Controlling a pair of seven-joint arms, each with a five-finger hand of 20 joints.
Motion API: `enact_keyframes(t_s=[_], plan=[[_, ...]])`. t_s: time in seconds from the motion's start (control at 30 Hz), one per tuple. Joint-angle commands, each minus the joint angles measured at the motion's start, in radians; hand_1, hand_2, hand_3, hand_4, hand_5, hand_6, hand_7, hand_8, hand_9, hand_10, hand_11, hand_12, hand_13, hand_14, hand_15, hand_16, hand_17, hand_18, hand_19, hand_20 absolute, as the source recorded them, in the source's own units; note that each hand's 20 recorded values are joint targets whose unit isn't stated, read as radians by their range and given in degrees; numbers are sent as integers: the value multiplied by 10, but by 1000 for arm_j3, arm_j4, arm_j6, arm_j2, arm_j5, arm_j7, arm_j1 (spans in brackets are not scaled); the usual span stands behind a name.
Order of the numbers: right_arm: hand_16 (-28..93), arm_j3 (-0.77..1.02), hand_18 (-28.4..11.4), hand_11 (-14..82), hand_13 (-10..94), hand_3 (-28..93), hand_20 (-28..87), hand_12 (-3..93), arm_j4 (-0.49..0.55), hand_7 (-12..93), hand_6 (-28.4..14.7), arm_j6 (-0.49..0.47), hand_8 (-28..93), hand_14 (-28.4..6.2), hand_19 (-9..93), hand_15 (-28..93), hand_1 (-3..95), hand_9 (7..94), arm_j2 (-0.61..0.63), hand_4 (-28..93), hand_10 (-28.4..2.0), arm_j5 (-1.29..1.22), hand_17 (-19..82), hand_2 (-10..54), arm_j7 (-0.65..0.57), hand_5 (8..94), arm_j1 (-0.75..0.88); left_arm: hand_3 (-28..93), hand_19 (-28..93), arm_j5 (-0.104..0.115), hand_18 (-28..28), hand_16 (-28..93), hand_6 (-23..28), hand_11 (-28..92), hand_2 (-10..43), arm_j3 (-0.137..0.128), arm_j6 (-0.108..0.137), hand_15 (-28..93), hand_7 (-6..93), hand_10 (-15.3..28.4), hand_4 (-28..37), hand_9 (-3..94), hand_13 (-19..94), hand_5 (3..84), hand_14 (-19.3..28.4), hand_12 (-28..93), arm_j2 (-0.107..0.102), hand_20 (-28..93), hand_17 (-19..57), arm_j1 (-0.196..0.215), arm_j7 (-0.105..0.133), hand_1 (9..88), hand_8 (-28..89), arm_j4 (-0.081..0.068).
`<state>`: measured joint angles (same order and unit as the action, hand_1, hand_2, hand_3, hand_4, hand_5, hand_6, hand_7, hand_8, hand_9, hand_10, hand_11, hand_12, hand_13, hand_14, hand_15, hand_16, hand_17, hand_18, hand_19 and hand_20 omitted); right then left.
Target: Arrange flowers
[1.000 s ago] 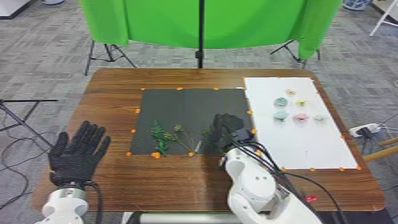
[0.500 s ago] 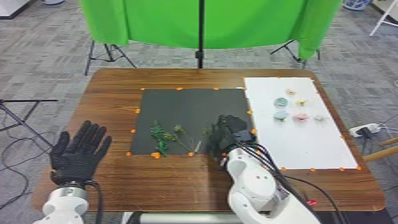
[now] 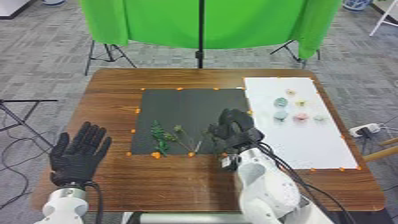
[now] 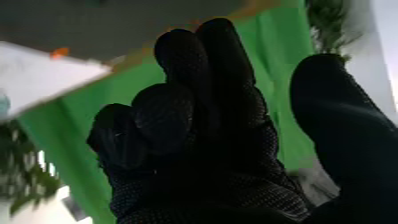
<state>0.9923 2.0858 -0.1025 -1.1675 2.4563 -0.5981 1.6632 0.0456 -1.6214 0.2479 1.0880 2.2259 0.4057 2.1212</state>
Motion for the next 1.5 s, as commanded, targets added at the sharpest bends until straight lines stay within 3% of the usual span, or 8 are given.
enact_keyframes(t_s=[0.03,0.5,1.1,1.2,1.3,1.4,1.5], plan=[[286,-5,-284,404,656,784,607,248,29,294,-69,-65,-122,-193,932,781,299,733,-10,-208,-219,-40,368,39,-28,763,52,772,364,7,142,-77,110,259,154,3,14,396,175,164,-283,426,311,496,163,114,10,126,-81,16,1,261,-101,-1],[289,-21,-284,385,668,768,605,248,-2,244,-62,-171,-122,-194,932,777,306,766,-21,-206,-218,-6,369,52,-45,819,42,772,367,6,142,-79,110,259,156,6,15,399,176,164,-283,426,312,497,164,113,13,126,-82,13,-5,260,-102,-2],[291,15,-284,357,658,766,598,239,-32,222,-63,-157,-111,-196,932,771,299,759,-29,-201,-221,11,364,58,-77,812,21,773,367,10,142,-79,110,260,156,10,14,399,176,163,-283,425,311,497,164,114,12,126,-82,15,-7,259,-102,-4],[289,18,-284,356,659,766,597,239,-21,223,-63,-144,-110,-195,932,771,299,759,-27,-201,-222,19,364,58,-68,811,28,773,367,10,142,-79,110,261,156,10,13,399,176,164,-283,425,311,497,164,113,11,126,-82,17,-8,259,-102,-4],[288,7,-284,356,659,768,598,239,-4,237,-63,-67,-102,-195,932,771,298,759,-17,-200,-221,27,364,58,-80,806,33,773,367,10,142,-79,110,260,156,10,12,399,177,164,-283,425,311,497,164,113,11,126,-82,17,-10,259,-102,-4],[285,10,-284,381,668,781,634,243,-16,333,-64,38,-88,-188,932,780,292,754,-25,-190,-216,66,381,49,-91,774,28,772,368,8,142,-79,110,261,156,11,12,399,177,163,-283,425,311,497,164,113,11,126,-82,17,-12,259,-102,-4],[286,51,-284,409,672,794,666,252,-24,401,-67,71,-83,-185,932,788,289,745,-23,-183,-215,59,390,41,-109,742,13,772,368,9,142,-79,111,259,156,16,11,399,176,164,-283,425,311,497,163,113,15,126,-82,14,-15,259,-102,-6]])
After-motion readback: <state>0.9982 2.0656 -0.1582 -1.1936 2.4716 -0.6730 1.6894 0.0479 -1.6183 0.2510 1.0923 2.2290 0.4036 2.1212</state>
